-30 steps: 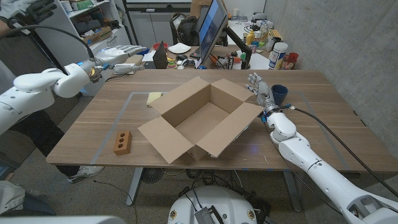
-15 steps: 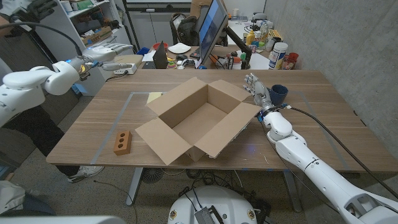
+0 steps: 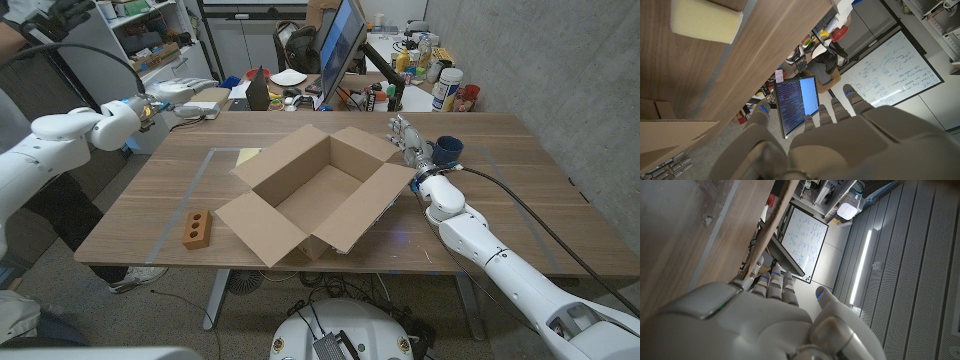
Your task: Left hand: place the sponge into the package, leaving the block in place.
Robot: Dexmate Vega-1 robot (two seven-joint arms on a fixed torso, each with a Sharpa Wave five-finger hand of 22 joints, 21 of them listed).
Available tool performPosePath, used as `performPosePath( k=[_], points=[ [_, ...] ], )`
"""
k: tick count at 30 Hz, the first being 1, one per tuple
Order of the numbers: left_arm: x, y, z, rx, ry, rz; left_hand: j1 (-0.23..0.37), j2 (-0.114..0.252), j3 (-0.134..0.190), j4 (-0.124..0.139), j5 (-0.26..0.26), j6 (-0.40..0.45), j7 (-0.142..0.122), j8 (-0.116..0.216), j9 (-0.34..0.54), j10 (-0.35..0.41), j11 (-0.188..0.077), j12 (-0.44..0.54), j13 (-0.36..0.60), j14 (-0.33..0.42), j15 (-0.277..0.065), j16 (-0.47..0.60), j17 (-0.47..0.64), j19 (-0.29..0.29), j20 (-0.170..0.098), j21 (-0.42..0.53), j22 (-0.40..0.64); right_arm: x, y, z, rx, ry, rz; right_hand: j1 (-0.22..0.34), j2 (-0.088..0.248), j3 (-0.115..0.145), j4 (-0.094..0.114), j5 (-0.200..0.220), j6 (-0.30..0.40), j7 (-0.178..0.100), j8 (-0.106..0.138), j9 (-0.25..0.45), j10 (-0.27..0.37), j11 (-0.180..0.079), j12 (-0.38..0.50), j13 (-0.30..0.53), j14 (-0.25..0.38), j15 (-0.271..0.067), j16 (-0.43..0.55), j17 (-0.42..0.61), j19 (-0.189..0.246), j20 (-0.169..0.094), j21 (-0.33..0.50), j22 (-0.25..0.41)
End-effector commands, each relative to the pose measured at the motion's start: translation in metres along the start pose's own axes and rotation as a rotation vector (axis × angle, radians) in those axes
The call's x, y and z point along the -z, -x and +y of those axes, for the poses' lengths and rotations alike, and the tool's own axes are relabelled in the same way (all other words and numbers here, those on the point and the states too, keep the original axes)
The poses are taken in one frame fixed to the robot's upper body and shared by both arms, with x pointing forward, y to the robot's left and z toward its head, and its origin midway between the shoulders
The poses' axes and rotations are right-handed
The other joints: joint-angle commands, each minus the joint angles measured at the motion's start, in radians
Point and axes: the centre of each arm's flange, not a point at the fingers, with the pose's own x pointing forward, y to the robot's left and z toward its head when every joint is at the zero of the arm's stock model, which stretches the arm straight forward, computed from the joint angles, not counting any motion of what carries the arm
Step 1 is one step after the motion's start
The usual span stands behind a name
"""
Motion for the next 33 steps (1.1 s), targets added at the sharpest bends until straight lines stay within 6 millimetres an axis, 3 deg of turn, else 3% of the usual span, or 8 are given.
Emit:
performPosePath(
  k=[1,8,19,33],
  points=[
    [-0.026,-0.038,-0.009,0.043,-0.017,-0.047,0.016,-0.008,0.001,-0.013,-0.004,-0.003,-0.003,-0.004,0.004,-0.016,-0.002,-0.004,0.003,-0.015,-0.002,0.000,0.002,-0.002,-0.006,-0.002,0.003,0.000,-0.006,-0.004,-0.018,0.002,-0.001,-0.005,0.020,0.002,-0.007,0.005,0.008,0.004,0.005,0.003,0.011,0.000,0.002,0.005,0.002,0.004,0.003,0.004,0.009,0.004,-0.003,0.004],
    [-0.045,-0.048,-0.012,0.063,0.002,-0.099,0.025,-0.022,-0.005,-0.025,-0.005,-0.012,-0.001,-0.008,0.004,-0.021,-0.004,-0.006,0.004,-0.020,-0.002,0.001,0.003,-0.005,-0.006,-0.006,0.003,-0.001,-0.005,-0.012,-0.011,0.004,-0.004,-0.006,0.019,0.002,-0.007,0.005,0.009,0.003,0.005,0.004,0.011,-0.001,0.001,0.005,0.002,0.005,0.003,0.004,0.009,0.004,-0.003,0.004],
    [-0.077,-0.045,-0.018,0.112,0.054,-0.193,0.029,-0.046,-0.017,-0.036,-0.006,-0.023,0.001,-0.013,0.005,-0.027,-0.002,-0.007,0.004,-0.025,0.002,0.001,0.003,-0.007,-0.004,-0.010,0.003,-0.001,-0.012,-0.015,-0.036,0.019,-0.006,-0.007,0.018,0.001,-0.007,0.005,0.012,0.005,0.005,0.004,0.011,-0.001,0.001,0.006,0.003,0.005,0.003,0.004,0.009,0.005,-0.004,0.004],
    [-0.073,-0.029,-0.034,0.228,0.041,-0.168,0.029,-0.062,-0.028,-0.039,-0.003,-0.030,0.003,-0.017,0.005,-0.031,0.001,-0.007,0.004,-0.029,0.003,0.002,0.004,-0.010,0.012,-0.014,0.004,-0.015,-0.032,-0.017,-0.046,0.030,-0.044,-0.005,0.012,0.000,-0.012,0.004,0.011,-0.004,0.004,0.004,0.009,0.000,-0.001,0.006,0.003,0.009,0.002,0.002,0.009,0.009,-0.004,0.004]
  ],
)
